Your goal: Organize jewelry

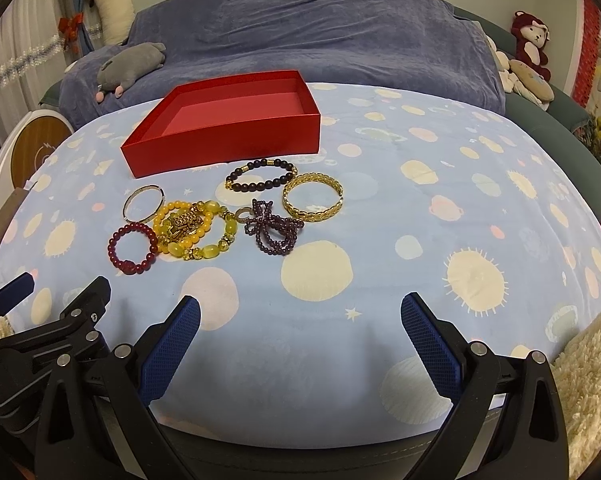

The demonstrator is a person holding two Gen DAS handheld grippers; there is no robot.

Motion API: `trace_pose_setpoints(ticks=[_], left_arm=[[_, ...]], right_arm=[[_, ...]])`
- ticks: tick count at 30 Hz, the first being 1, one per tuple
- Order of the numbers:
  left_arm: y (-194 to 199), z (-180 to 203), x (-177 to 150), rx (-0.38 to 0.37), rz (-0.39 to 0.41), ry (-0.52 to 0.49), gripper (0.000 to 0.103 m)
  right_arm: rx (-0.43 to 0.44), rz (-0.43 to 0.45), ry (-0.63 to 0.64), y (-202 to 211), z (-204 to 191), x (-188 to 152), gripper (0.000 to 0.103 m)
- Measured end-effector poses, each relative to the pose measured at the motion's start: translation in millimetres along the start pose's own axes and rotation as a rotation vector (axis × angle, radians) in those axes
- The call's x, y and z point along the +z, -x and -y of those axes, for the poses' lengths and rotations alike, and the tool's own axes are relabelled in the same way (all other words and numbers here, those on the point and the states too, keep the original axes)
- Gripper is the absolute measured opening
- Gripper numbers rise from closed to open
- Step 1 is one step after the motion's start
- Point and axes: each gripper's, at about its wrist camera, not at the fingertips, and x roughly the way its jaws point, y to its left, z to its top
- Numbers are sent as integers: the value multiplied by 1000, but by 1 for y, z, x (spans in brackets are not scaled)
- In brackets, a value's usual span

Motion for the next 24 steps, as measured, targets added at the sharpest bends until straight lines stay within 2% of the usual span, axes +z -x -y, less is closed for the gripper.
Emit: trace_pose_setpoints(ticks=[24], left_arm=[[0,4,8,2,9,-5,96]], right_arm=[[-13,11,7,-2,1,9,96]])
